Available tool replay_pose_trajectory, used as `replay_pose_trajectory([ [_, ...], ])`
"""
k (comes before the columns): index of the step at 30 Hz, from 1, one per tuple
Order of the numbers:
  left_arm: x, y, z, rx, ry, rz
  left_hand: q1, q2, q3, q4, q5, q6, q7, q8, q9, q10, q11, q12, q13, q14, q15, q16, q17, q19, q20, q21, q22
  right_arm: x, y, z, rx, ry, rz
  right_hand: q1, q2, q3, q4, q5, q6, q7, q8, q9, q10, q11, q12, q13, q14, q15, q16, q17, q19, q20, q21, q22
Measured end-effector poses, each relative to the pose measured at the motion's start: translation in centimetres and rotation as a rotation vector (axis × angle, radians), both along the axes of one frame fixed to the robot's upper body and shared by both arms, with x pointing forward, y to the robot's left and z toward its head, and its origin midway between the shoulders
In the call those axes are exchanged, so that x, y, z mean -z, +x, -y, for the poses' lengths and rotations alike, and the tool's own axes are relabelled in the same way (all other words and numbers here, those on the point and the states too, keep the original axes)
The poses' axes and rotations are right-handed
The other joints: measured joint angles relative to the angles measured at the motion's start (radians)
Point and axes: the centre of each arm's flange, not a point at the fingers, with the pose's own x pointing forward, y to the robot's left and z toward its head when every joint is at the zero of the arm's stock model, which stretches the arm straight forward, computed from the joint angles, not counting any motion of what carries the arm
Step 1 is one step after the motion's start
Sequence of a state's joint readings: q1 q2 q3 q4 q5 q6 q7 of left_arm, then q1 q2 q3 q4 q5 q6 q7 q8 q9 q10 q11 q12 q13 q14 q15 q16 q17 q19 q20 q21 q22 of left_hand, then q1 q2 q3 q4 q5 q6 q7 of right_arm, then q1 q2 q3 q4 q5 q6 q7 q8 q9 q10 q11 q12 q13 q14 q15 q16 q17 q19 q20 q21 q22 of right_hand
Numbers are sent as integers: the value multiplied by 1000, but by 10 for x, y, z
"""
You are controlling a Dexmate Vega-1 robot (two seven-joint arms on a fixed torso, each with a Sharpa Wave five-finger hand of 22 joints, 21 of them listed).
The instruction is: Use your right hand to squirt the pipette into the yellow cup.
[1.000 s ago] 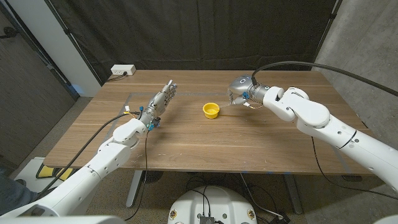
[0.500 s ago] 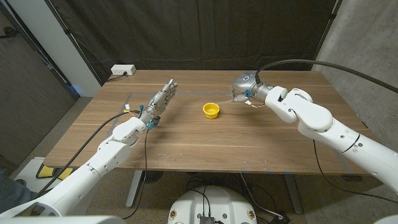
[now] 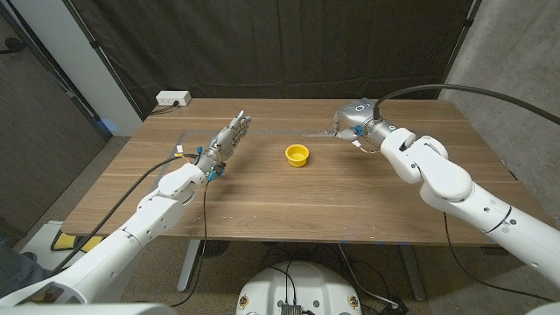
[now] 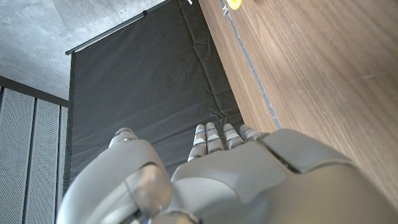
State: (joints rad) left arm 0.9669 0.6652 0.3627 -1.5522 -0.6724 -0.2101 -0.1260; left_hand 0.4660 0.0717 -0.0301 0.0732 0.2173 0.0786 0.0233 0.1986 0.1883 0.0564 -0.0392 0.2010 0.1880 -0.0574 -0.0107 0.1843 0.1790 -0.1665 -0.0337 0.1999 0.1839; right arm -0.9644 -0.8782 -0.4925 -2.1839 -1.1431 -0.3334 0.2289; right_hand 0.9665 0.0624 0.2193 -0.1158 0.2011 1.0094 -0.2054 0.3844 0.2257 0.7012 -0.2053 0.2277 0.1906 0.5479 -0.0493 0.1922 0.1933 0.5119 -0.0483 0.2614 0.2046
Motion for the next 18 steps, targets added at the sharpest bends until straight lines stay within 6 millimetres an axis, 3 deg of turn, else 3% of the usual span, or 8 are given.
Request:
replay_pose_trajectory([
  [8,-1,0,1,-2,14,-5,0,0,0,0,0,0,0,0,0,0,0,0,0,0,0,0,0,0,0,5,0,14,-4,13,11,114,14,-4,4,0,0,0,0,0,0,0,1,1,0,0,3,-3,0,0,0,0,0,0],
  [18,-6,0,10,3,31,-4,0,0,-4,4,0,0,0,0,0,0,0,0,0,0,0,0,0,0,0,5,0,33,-8,48,50,341,73,-9,9,-3,3,0,0,0,-1,0,1,1,0,0,3,-3,0,0,0,0,0,0],
])
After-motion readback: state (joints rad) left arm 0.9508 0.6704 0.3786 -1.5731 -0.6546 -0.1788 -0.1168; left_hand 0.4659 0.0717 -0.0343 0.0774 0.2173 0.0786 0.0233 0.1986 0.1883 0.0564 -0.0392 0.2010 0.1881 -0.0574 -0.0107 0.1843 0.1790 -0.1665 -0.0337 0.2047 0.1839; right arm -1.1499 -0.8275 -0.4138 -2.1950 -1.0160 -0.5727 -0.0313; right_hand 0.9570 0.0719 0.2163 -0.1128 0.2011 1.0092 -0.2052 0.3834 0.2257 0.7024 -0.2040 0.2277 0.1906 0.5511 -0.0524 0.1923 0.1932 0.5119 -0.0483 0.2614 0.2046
